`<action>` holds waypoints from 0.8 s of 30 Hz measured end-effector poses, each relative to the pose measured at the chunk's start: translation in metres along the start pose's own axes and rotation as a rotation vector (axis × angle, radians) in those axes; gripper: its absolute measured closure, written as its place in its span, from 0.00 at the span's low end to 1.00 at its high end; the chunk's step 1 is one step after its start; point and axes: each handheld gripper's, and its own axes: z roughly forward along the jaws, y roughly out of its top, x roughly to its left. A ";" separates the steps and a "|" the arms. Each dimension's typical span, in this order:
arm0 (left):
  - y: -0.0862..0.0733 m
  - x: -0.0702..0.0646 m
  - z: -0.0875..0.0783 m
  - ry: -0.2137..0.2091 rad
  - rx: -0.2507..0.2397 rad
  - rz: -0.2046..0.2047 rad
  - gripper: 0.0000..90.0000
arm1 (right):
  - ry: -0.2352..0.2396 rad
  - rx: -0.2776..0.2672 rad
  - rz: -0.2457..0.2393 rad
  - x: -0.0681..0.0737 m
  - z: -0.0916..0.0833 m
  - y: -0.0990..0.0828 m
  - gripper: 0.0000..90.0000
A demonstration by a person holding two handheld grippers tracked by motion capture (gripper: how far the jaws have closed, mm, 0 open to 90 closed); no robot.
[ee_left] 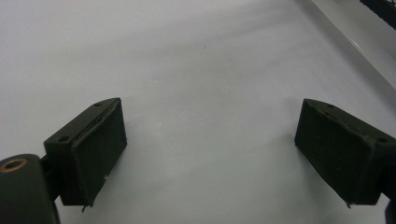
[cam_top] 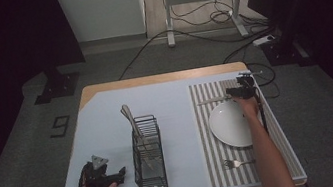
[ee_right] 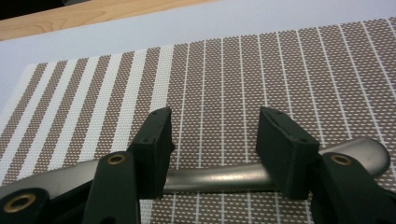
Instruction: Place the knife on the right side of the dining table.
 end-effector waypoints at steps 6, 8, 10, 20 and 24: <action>0.000 0.000 0.000 0.000 0.000 0.000 0.10 | 0.001 -0.003 0.011 -0.001 0.000 0.000 0.51; 0.000 0.000 0.000 0.000 0.000 0.000 0.10 | 0.002 -0.006 0.013 -0.001 0.000 -0.001 0.50; 0.000 0.000 0.000 0.000 -0.001 -0.001 0.10 | 0.002 -0.008 0.012 0.000 0.000 -0.001 0.50; 0.000 0.000 0.000 0.000 -0.001 -0.001 0.10 | 0.004 -0.012 0.021 -0.001 -0.001 -0.002 0.50; 0.000 0.000 0.000 0.000 0.000 0.000 0.10 | 0.001 -0.015 0.026 -0.001 -0.001 -0.002 0.50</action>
